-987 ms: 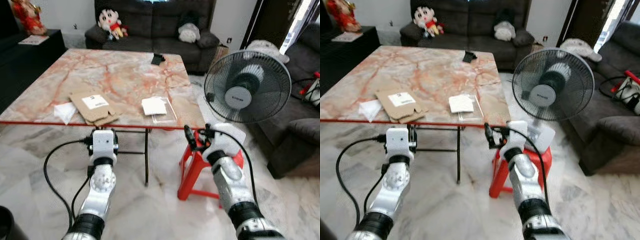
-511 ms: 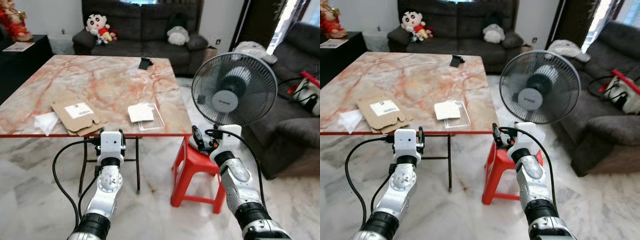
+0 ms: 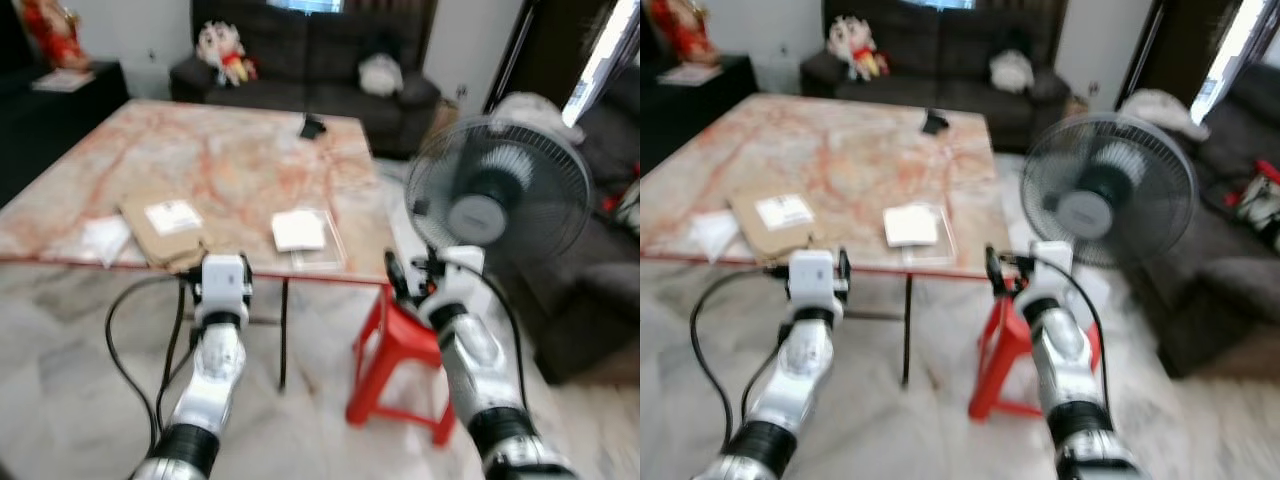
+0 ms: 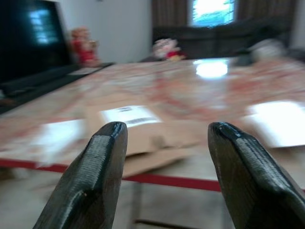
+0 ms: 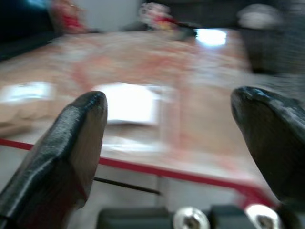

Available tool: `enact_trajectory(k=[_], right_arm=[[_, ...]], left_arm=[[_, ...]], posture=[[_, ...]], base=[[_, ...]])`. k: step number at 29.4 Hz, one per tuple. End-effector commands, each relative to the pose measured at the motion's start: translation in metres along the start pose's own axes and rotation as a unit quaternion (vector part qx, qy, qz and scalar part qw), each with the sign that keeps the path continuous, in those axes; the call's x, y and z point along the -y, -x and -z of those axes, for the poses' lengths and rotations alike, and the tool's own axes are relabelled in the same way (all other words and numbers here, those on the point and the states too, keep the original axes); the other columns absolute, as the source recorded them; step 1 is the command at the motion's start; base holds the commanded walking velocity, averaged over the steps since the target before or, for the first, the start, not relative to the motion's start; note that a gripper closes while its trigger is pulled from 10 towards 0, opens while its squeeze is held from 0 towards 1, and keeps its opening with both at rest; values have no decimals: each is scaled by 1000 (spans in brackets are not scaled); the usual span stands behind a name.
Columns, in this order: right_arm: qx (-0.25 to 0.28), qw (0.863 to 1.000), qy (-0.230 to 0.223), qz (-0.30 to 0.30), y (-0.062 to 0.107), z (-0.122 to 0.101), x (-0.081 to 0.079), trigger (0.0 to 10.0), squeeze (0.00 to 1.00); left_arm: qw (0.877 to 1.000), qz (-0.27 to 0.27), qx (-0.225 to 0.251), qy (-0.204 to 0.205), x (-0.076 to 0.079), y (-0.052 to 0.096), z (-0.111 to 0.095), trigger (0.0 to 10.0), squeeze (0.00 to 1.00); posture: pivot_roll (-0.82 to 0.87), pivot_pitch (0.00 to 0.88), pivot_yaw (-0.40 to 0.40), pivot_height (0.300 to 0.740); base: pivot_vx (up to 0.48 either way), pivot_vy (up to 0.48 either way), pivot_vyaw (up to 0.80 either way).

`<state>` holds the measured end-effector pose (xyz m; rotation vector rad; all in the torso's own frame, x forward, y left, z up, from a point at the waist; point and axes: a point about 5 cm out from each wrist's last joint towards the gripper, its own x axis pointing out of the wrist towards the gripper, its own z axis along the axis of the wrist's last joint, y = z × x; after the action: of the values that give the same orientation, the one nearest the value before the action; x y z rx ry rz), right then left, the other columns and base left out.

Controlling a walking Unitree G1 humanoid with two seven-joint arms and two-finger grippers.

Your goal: Picking trash to rubbish bin

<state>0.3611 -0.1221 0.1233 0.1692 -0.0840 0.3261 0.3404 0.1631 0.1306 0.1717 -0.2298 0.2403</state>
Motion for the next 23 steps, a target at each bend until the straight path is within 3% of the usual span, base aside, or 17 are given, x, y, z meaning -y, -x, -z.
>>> enact_trajectory(k=[1, 15, 20, 23], right_arm=[[1, 1000, 8, 24, 5, -4, 17, 10000, 0], [0, 1000, 14, 21, 4, -4, 17, 10000, 0], [1, 1000, 16, 20, 5, -4, 17, 10000, 0], [2, 1000, 7, 24, 5, -4, 17, 10000, 0]], left_arm=[[1000, 15, 3, 10, 14, 1, -4, 10000, 0], [1000, 16, 5, 12, 14, 0, -5, 10000, 0], [1000, 16, 6, 12, 14, 0, -6, 10000, 0], [1000, 16, 6, 12, 14, 0, -6, 10000, 0]], posture=[[-33, 27, -91, 740], [-33, 25, -94, 740], [-32, 24, -93, 740], [-32, 26, -92, 740]], base=[[281, 0, 0], [279, 0, 0], [280, 0, 755], [276, 0, 0]])
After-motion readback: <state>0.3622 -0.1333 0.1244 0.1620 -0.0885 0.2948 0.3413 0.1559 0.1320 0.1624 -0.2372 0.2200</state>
